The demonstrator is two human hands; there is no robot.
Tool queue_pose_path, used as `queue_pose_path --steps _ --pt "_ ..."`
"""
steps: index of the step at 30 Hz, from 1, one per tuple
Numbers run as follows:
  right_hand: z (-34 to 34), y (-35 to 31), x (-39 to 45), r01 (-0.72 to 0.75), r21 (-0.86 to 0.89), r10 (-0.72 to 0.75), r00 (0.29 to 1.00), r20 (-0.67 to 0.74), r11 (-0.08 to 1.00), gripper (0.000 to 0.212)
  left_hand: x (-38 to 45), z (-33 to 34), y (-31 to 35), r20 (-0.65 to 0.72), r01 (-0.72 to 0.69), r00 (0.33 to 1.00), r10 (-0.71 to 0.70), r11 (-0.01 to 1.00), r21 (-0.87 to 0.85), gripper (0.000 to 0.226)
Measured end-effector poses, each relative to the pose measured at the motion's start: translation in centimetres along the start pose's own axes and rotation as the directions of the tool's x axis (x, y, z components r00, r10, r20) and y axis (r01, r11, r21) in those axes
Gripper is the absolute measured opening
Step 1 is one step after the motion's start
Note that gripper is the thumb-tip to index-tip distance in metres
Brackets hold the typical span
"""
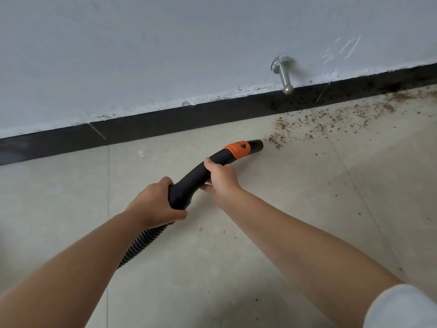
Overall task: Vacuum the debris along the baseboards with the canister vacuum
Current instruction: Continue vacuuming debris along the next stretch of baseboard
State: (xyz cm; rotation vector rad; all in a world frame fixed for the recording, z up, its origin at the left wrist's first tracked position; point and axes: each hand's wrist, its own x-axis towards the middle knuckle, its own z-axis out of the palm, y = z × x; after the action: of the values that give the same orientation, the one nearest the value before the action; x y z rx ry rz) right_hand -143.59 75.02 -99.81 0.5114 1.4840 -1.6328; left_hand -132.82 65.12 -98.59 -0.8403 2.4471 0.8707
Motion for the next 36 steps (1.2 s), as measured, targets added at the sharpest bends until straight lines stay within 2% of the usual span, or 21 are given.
queue_pose_path --steps 5,11,14,16,20,23,26,28,30,32,34,36 --pt "-1.2 -1.1 0.7 0.027 0.02 -0.027 1.0 0.01 0.999 0.046 0.9 0.8 1.6 -0.001 -0.019 1.0 0.019 0.999 -0.038 0.045" --pt "-2.2 -2.5 1.2 0.039 0.024 -0.038 0.998 -0.059 0.999 0.043 2.1 1.0 3.2 0.026 -0.05 0.998 0.051 0.999 -0.018 0.046" --pt "-0.6 -2.9 1.4 0.114 -0.026 -0.115 0.992 -0.053 0.993 0.037 1.9 0.8 2.2 -0.004 -0.02 1.0 0.019 0.992 -0.121 0.048" --pt "1.6 -3.4 1.0 0.141 -0.048 -0.143 0.989 -0.049 0.989 0.039 1.4 -0.4 1.3 -0.052 0.009 0.998 -0.02 0.98 -0.198 0.049" --pt "6.2 -2.9 -1.9 0.038 -0.144 -0.052 0.994 -0.097 0.989 0.051 -2.2 -3.4 -0.5 -0.056 0.096 0.992 -0.11 0.974 -0.204 0.046" --pt "8.1 -1.1 -6.3 -0.12 -0.204 0.085 0.981 -0.175 0.972 0.057 -7.5 -4.8 -2.4 0.056 0.19 0.982 -0.183 0.963 -0.189 0.046" --pt "10.3 0.1 -12.6 -0.238 -0.209 0.199 0.961 -0.193 0.948 0.061 -13.6 -7.1 -4.3 0.167 0.269 0.958 -0.231 0.928 -0.256 0.053" --pt "12.5 0.2 -16.9 -0.264 -0.231 0.216 0.953 -0.212 0.936 0.064 -17.6 -10.0 -5.3 0.209 0.299 0.947 -0.243 0.905 -0.302 0.06" --pt "14.5 0.1 -21.2 -0.245 -0.287 0.174 0.952 -0.251 0.926 0.065 -21.8 -12.7 -6.0 0.228 0.355 0.929 -0.29 0.872 -0.338 0.064" --pt "16.3 -0.6 -25.3 -0.174 -0.416 0.07 0.965 -0.255 0.892 0.061 -25.9 -15.1 -6.5 0.167 0.418 0.908 -0.383 0.822 -0.387 0.059" --pt "18.5 -1.8 -29.6 -0.043 -0.61 -0.053 0.989 -0.137 0.792 0.052 -30.1 -17.4 -6.9 -0.015 0.456 0.86 -0.511 0.78 -0.428 0.043" --pt "21.1 -3.3 -33.4 0.113 -0.742 -0.115 0.992 0.049 0.661 0.047 -34.7 -19.7 -7.2 -0.227 0.51 0.731 -0.644 0.736 -0.446 0.033"
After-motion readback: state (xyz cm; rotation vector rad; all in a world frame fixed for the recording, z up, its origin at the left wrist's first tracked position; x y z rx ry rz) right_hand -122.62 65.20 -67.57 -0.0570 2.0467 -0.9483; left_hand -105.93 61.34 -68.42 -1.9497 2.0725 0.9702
